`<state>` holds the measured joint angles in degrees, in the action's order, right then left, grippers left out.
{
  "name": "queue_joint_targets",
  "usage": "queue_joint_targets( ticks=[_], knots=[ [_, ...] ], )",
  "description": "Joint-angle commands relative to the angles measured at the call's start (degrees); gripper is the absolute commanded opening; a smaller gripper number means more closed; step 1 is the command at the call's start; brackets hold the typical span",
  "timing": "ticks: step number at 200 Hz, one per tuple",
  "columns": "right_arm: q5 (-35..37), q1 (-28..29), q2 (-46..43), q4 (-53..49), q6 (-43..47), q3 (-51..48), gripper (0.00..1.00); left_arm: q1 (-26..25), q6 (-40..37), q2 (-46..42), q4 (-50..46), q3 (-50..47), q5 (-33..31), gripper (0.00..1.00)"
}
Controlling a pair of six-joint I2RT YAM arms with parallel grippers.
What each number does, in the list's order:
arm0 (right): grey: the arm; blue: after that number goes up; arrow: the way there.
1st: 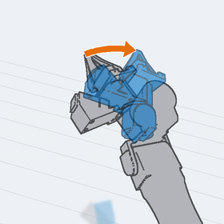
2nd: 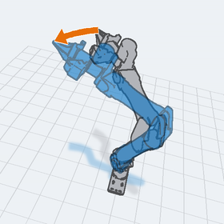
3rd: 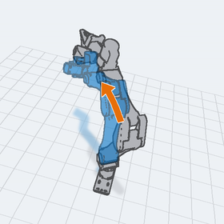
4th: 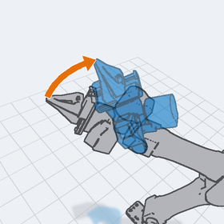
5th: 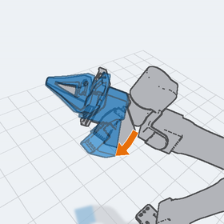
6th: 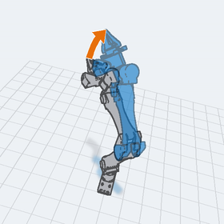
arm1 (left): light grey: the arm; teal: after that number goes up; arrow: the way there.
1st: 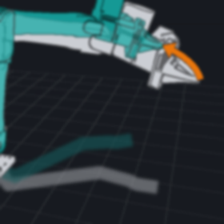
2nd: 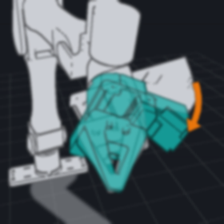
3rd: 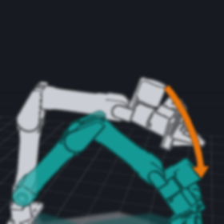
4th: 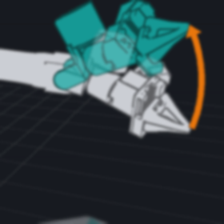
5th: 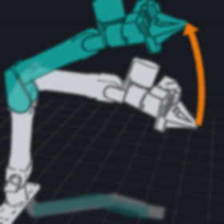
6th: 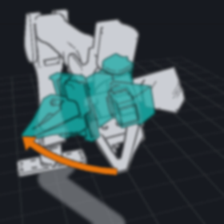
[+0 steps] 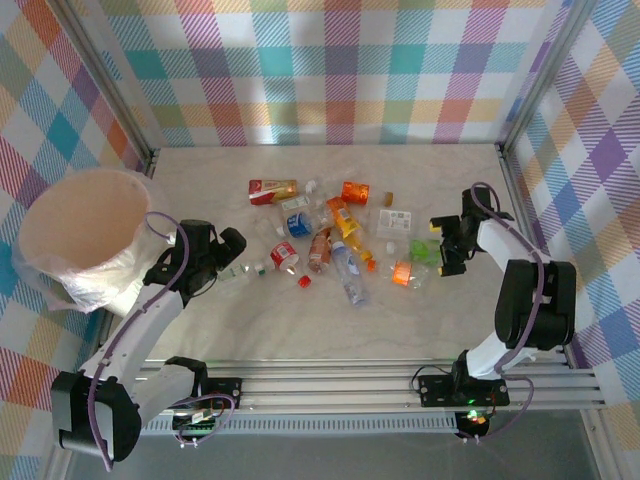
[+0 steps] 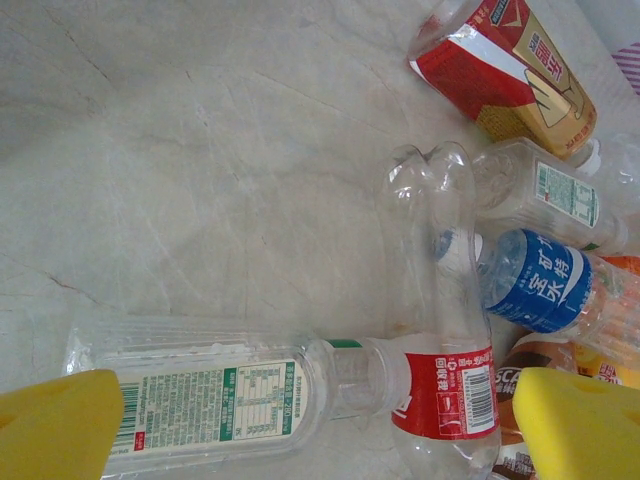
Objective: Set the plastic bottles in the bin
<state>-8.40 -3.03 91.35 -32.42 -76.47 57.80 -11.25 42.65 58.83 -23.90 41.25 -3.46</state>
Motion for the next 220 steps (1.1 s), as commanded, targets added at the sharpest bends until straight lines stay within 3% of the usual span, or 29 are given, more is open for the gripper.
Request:
queue_joint_targets(
  ticks=[1, 72, 105, 150, 196, 220],
  knots=[
    [0.9, -0.4, 2.0, -0.2, -4.5, 0.4, 1.0, -0.6, 0.2, 0.1, -1.0, 0.2, 0.3, 1.0],
    [0.8, -0.4, 7.2, 7.6, -8.1, -2.1, 0.9, -0.8, -1.7, 0.7, 1.3, 0.0, 3.4, 1.0],
    [1.4, -0.7, 6.0, 9.8, -7.6, -3.8, 0.71, -1.5, -2.3, 1.6, 2.6, 0.3, 4.1, 1.0],
    [5.1, -1.0, -0.1, 11.2, -6.9, -6.8, 0.58, -3.3, -4.1, 2.2, 4.9, 1.3, 6.3, 1.0],
    [15.4, -0.9, -14.6, 20.1, 10.4, -9.5, 0.52, -7.1, -5.8, 3.8, 14.8, 1.4, 7.9, 1.0],
    [12.4, -0.9, -23.2, 27.1, 21.7, -11.8, 0.52, -9.7, -7.5, 6.7, 22.7, 2.6, 10.0, 1.0]
  ],
)
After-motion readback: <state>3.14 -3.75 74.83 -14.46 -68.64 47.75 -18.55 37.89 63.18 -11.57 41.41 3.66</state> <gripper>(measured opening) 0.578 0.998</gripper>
